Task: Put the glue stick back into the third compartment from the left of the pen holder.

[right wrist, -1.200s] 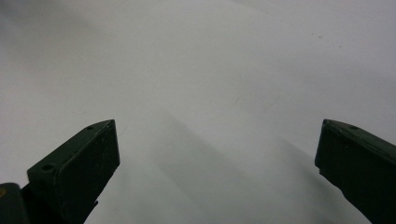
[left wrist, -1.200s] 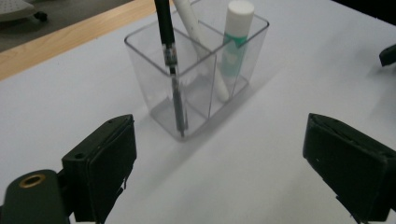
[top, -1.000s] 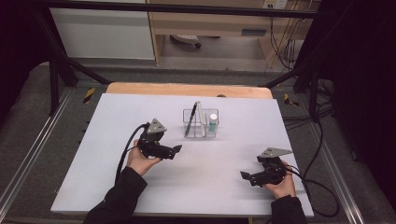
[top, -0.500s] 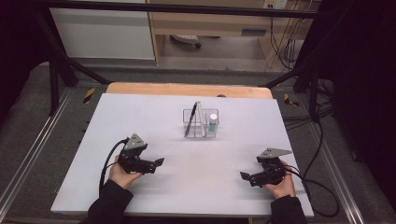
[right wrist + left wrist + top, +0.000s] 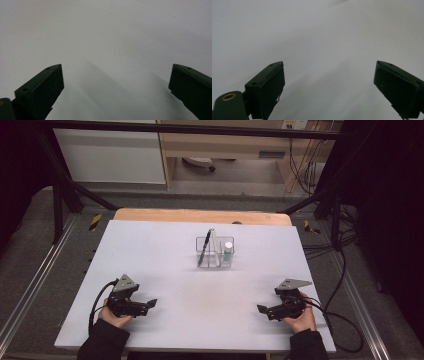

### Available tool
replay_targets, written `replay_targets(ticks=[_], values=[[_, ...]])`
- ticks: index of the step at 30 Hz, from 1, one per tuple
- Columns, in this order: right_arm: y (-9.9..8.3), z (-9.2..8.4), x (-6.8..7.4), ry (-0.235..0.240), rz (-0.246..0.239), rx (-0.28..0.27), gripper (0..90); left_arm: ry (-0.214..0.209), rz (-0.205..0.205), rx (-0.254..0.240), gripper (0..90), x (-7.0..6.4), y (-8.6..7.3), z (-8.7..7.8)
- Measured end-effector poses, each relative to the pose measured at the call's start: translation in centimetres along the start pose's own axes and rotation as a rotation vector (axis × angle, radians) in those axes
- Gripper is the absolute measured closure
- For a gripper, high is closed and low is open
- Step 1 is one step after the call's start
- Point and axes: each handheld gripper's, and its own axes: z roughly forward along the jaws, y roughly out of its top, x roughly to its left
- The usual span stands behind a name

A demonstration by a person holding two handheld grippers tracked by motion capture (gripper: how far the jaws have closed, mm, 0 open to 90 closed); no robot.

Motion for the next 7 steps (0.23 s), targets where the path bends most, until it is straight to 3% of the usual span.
replay_targets(ticks=[7], values=[[-0.02, -0.07, 0.01, 0.001, 0.0, -0.004, 0.3, -0.015, 0.004, 0.01, 9.6, 0.14, -0.66, 0.02]])
